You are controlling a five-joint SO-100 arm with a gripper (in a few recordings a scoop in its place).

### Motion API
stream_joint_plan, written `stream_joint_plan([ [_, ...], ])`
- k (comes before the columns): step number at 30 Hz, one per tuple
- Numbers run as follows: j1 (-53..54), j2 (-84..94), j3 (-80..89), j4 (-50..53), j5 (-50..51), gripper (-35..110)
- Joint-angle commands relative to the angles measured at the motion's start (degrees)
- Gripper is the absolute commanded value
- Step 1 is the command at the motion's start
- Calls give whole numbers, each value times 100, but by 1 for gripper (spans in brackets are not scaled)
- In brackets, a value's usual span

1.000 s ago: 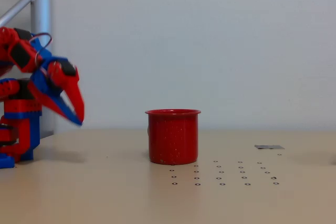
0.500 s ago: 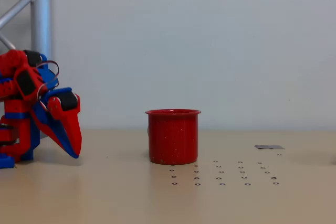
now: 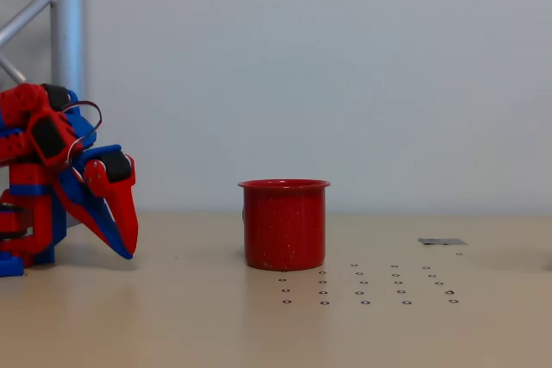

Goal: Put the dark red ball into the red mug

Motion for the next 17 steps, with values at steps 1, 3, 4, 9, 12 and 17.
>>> stream_joint_plan([
  [1, -79, 422, 97, -105, 18, -2],
  [3, -176, 422, 97, -105, -70, -2],
  [4, -237, 422, 97, -105, -132, -2],
  [9, -246, 422, 97, -105, -141, -2],
  [12, -246, 422, 97, -105, -123, -2],
  [17, -246, 422, 97, -105, -123, -2],
])
